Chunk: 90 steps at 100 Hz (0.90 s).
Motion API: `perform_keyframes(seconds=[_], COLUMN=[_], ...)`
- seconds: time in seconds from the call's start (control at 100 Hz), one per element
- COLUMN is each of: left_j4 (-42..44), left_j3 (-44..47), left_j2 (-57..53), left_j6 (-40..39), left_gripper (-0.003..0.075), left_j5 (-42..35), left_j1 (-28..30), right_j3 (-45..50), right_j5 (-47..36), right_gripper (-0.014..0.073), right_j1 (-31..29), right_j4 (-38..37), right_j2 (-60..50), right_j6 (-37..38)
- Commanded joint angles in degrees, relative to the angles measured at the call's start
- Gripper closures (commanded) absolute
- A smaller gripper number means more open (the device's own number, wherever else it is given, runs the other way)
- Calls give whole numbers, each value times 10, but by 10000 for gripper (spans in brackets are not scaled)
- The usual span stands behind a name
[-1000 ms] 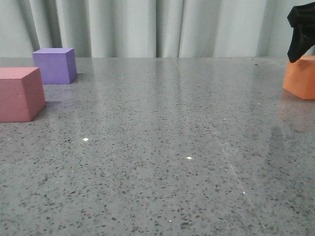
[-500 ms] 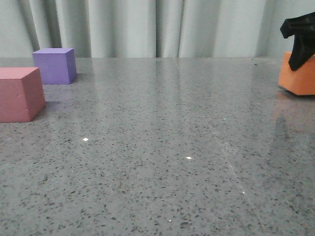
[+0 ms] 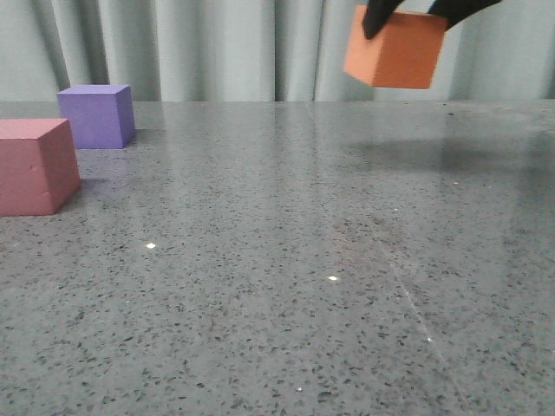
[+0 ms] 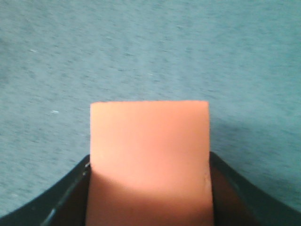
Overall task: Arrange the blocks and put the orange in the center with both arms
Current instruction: 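Carry the orange cube with the right gripper to the table center and lower it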
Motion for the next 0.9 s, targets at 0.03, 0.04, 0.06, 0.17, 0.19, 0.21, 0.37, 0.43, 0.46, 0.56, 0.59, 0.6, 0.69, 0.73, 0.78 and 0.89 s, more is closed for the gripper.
perform_keyframes(seconds=[0.03, 0.04, 0.06, 0.17, 0.19, 0.21, 0.37, 0.43, 0.46, 0.56, 0.59, 0.6, 0.69, 0.73, 0.78, 0.89], left_j4=[-4, -4, -4, -4, -4, -4, -4, -4, -4, -4, -4, -4, -4, -4, -4, -4], left_j3=[32, 32, 32, 32, 32, 32, 32, 32, 32, 32, 32, 32, 32, 32, 32, 32], left_j2=[-19, -19, -19, -19, -19, -19, -19, -19, -19, -19, -19, -19, -19, -19, -19, -19], left_j6=[-5, -5, -5, -5, -5, -5, -5, -5, -5, -5, -5, -5, -5, -5, -5, -5], left_gripper=[730, 730, 730, 730, 730, 730, 730, 730, 730, 730, 730, 730, 730, 730, 730, 730], left_j5=[-44, -44, -44, -44, -44, -44, -44, -44, -44, -44, -44, -44, -44, -44, -44, -44], left_j1=[0, 0, 0, 0, 0, 0, 0, 0, 0, 0, 0, 0, 0, 0, 0, 0], right_j3=[-46, -50, -54, -83, -89, -95, -136, -144, -146, -146, -146, -146, -146, -146, -146, -146], right_j5=[-21, -20, -17, 8, 14, 19, 65, 83, 90, 92, 90, 89, 79, 76, 76, 76], right_gripper=[230, 230, 230, 230, 230, 230, 230, 231, 231, 231, 231, 231, 218, 193, 151, 63], right_j1=[29, 30, 36, 62, 66, 70, 102, 113, 119, 133, 136, 136, 139, 139, 139, 139], right_j4=[-3, -3, -3, -13, -17, -20, -86, -117, -131, -158, -159, -159, -158, -155, -150, -141], right_j2=[16, 19, 26, 66, 73, 77, 120, 128, 130, 132, 132, 132, 132, 132, 132, 132], right_j6=[43, 47, 53, 88, 98, 110, 197, 226, 241, 273, 275, 276, 276, 276, 276, 276])
